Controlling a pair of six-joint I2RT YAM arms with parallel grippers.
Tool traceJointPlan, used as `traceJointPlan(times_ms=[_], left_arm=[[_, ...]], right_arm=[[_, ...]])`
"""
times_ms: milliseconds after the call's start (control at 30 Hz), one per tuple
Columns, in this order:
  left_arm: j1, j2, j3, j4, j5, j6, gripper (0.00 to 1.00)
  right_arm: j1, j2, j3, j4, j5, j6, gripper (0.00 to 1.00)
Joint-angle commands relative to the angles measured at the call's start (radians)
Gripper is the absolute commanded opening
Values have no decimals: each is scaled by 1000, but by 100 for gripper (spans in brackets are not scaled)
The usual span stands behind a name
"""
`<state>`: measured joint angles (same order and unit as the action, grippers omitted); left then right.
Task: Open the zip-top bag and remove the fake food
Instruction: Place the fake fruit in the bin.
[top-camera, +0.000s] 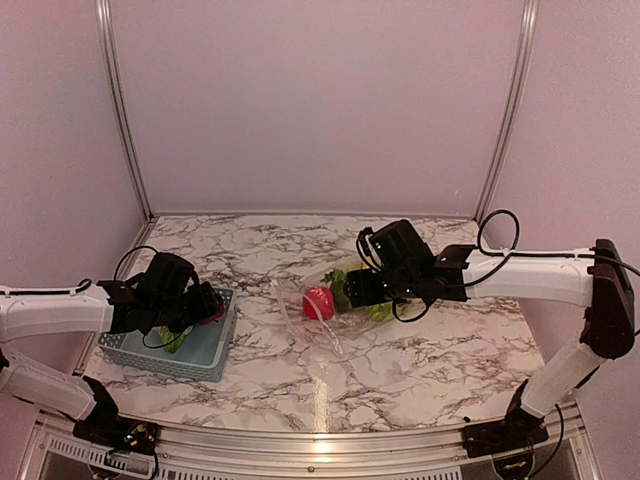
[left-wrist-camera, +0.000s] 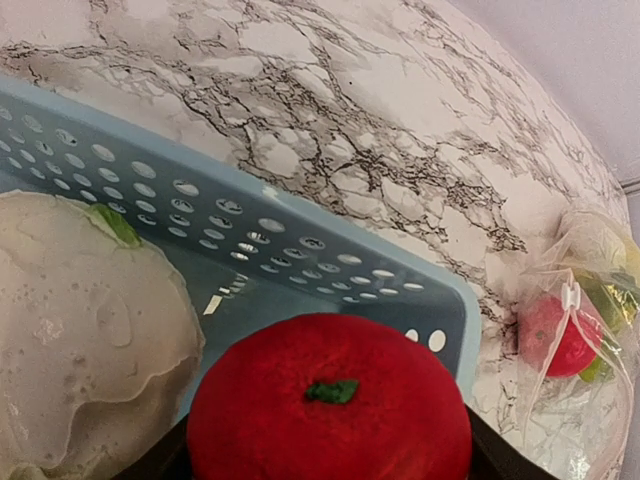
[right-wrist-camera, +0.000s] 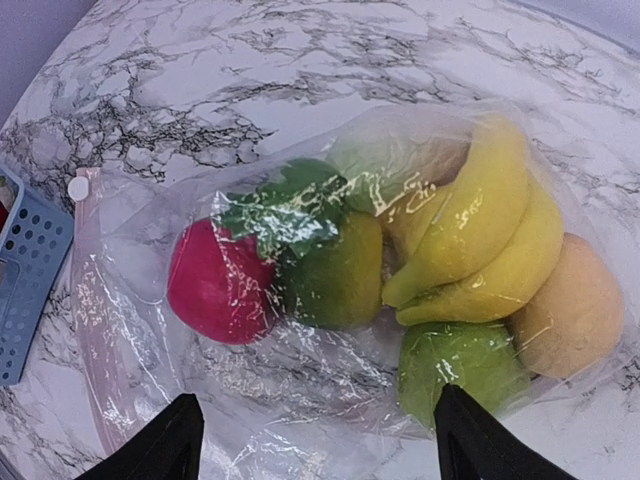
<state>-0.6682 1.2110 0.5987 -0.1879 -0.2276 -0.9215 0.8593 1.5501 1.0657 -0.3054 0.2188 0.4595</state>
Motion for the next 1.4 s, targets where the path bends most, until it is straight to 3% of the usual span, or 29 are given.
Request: traceJointPlan(times_ms=[0, 667, 933, 1367], left_arm=[[13, 56, -11, 82, 26, -2, 62], [90, 81, -8, 12, -108, -2, 66], [90, 49, 17, -6, -87, 34, 98], [79, -80, 101, -76, -24, 114, 99]], right_arm=[[1, -17, 25, -23, 13, -3, 78], [1, -15, 16, -21, 12, 0, 78], [1, -22, 13, -22, 13, 0, 78], [1, -22, 32, -23, 12, -15, 77]])
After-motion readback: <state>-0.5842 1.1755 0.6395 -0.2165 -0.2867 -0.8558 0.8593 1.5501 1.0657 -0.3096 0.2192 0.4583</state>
